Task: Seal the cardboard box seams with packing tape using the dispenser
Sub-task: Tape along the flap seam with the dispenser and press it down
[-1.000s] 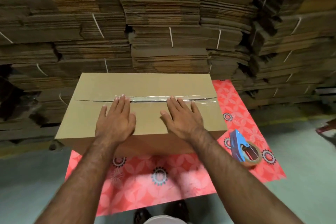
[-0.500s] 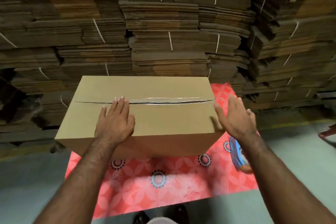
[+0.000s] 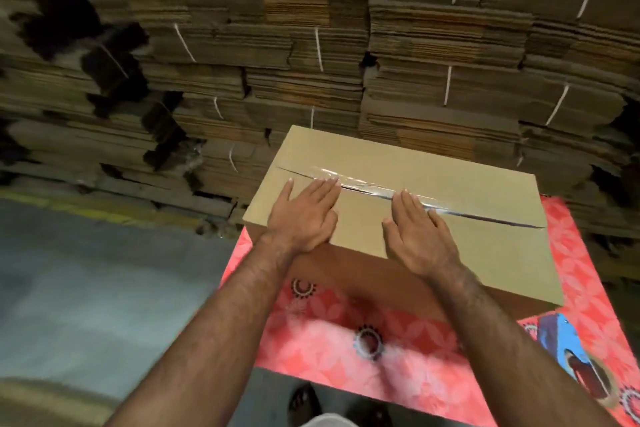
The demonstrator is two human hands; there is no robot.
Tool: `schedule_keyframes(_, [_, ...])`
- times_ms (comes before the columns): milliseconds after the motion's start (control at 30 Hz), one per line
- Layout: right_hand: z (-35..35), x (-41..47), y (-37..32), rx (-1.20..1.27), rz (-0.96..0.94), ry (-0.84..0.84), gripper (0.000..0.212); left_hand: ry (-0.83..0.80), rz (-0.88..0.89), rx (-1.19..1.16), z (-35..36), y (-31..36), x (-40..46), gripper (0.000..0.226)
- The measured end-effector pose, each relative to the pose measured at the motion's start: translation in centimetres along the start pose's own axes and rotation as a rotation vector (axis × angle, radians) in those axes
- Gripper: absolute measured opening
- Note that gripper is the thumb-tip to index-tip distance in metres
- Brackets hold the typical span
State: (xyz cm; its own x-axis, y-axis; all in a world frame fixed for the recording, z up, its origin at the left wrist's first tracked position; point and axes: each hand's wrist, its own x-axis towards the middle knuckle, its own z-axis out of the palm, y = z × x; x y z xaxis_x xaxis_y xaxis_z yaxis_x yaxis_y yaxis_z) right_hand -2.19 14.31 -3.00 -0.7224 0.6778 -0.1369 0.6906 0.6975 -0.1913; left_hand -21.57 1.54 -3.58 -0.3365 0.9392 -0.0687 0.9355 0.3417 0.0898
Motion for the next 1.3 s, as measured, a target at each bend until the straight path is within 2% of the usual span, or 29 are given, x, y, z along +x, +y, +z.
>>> schedule_keyframes(200, [-0.3, -0.3, -0.2, -0.005, 0.005, -0.013, 0.062, 0.089, -0.247, -0.076, -0.6, -3.6, -0.9, 0.060])
schedule_keyframes(367, [-1.5, 1.1, -3.2, -0.021, 0.104, -0.064, 0.067, 0.183, -0.319, -0.226, -0.4, -3.7, -0.3, 0.061])
schedule_keyframes(467, [-1.9, 3.6, -8.7, 0.041, -0.084, -0.040, 0.064, 0.250, -0.318, -0.365, 0.0, -4.6, 0.1, 0.056])
schedule_keyframes(533, [-1.4, 5.7, -13.0, 0.135, -0.248, -0.075, 0.061, 0.276, -0.388, -0.488, -0.1, -5.4, 0.2, 0.055])
schedule_keyframes(567, [-1.0, 6.6, -14.7, 0.168, -0.288, -0.099, 0.060, 0.278, -0.456, -0.572, -0.4, -5.6, 0.2, 0.054])
schedule_keyframes(633, [0.0, 7.7, -16.1, 0.201, -0.282, -0.138, 0.063, 0.200, -0.545, -0.586, -0.3, -5.8, 0.2, 0.051])
schedule_keyframes(700, [1.0, 7.5, -15.2, 0.161, -0.262, -0.134, 0.064, 0.156, -0.563, -0.476, -0.4, -5.3, 0.1, 0.051])
schedule_keyframes(800, [1.1, 5.7, -11.8, 0.086, -0.234, -0.095, 0.063, 0.232, -0.484, -0.338, 0.1, -4.9, 0.1, 0.047])
schedule_keyframes(1033, [-0.4, 1.4, 0.8, 0.047, 0.005, -0.047, 0.063, 0.206, -0.522, -0.305, 0.6, -5.1, 0.4, 0.045])
schedule_keyframes(1300, [-1.1, -1.9, 8.1, 0.051, 0.144, 0.007, 0.064, 0.161, -0.599, -0.195, -0.4, -4.0, 0.0, 0.045])
